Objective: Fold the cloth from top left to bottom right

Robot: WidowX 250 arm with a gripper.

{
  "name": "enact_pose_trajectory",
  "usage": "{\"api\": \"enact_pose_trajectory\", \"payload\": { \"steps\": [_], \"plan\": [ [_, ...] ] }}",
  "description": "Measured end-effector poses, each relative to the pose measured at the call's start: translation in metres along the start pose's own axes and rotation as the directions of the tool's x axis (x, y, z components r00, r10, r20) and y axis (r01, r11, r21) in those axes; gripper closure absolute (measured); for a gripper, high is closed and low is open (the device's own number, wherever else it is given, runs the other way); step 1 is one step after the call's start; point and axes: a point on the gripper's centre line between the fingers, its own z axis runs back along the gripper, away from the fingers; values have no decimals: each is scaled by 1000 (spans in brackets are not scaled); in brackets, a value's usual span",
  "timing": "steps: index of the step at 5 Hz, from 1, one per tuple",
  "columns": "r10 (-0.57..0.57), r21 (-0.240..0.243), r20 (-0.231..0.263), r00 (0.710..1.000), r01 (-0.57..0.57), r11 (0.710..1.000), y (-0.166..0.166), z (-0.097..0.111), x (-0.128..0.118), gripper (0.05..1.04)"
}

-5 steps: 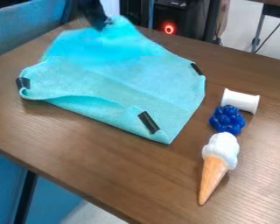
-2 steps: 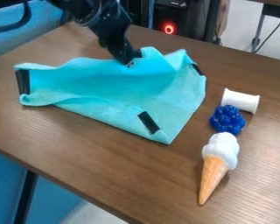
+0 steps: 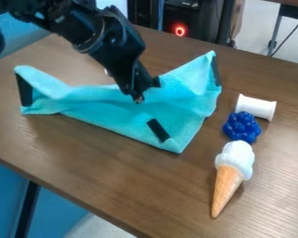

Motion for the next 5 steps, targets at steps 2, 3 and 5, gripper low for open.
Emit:
{"api": "enact_pose_trajectory", "payload": {
  "steps": [2, 3, 5],
  "plan": [
    [9, -61, 22, 1000, -8, 998, -19, 28, -7, 582],
    [102, -86, -57, 993, -106, 991, -13, 36, -17, 275],
    [275, 98, -222, 936, -259, 961, 37, 66, -27, 81]
  ]
}}
